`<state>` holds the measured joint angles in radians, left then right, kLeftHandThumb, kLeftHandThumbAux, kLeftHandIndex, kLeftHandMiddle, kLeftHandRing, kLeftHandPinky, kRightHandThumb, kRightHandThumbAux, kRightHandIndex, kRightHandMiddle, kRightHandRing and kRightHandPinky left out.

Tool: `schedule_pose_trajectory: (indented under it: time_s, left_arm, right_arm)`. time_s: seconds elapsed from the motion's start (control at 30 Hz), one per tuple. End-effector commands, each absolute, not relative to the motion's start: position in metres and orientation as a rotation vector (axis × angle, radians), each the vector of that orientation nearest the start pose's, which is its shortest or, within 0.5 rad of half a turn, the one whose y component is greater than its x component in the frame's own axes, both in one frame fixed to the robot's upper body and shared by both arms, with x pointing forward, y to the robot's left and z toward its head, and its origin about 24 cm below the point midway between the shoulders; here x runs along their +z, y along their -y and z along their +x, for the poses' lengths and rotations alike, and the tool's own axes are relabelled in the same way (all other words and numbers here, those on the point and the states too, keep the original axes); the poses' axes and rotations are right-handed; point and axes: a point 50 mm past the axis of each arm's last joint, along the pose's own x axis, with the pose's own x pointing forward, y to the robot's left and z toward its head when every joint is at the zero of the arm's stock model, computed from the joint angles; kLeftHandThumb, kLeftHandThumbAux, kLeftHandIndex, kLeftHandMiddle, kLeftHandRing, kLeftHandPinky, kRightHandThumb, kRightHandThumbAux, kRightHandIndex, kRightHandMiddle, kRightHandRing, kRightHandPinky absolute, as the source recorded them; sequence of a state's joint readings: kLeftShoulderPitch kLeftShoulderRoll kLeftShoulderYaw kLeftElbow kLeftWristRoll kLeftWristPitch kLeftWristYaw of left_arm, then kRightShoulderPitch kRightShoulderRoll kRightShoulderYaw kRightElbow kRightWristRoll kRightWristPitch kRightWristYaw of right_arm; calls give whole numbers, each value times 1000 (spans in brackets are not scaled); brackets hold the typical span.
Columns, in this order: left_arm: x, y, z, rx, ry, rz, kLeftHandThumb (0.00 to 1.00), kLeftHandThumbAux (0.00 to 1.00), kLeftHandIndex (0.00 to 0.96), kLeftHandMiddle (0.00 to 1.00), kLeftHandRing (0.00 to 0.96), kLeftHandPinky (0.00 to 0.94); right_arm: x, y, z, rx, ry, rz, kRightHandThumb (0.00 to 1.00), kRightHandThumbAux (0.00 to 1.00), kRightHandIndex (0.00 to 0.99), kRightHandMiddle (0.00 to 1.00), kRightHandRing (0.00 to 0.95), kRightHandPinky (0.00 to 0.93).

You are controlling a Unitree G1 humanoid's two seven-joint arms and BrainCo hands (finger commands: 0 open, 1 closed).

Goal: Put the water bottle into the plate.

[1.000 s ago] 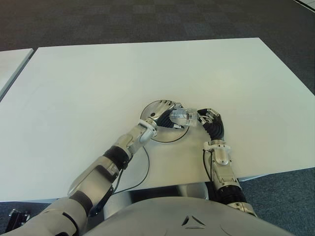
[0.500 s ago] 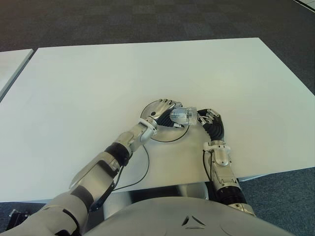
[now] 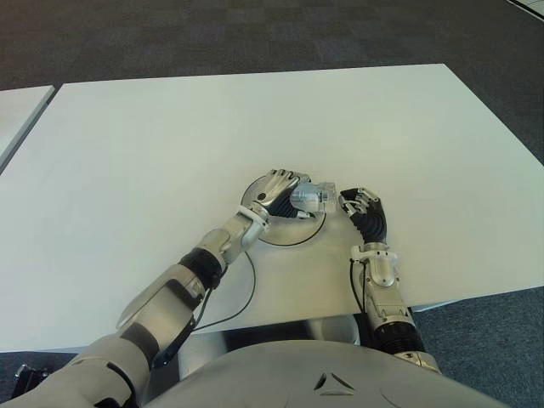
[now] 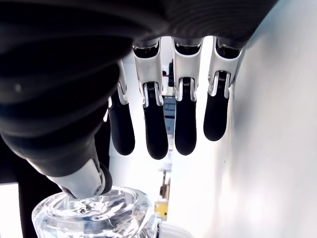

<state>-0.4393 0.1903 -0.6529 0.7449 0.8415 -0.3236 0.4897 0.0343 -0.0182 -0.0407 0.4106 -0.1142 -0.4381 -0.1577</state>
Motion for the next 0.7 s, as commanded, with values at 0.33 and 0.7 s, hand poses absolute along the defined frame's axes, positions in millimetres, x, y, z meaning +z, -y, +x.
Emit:
schedule_pose_trajectory:
  time_s: [0.33,0.7]
  left_arm:
    - [-27,-78,270,-601,283,1300,228,412,7,6,4,4]
    - [-28,-81,269,-602,264,1302,148,301,0,0,0,0]
  right_arm:
    - [-25,167,223,-164,-53,-124,706,732,427,426,386,399]
    - [-25,167,223,-161,-55,-121,706,732,426,422,382,388]
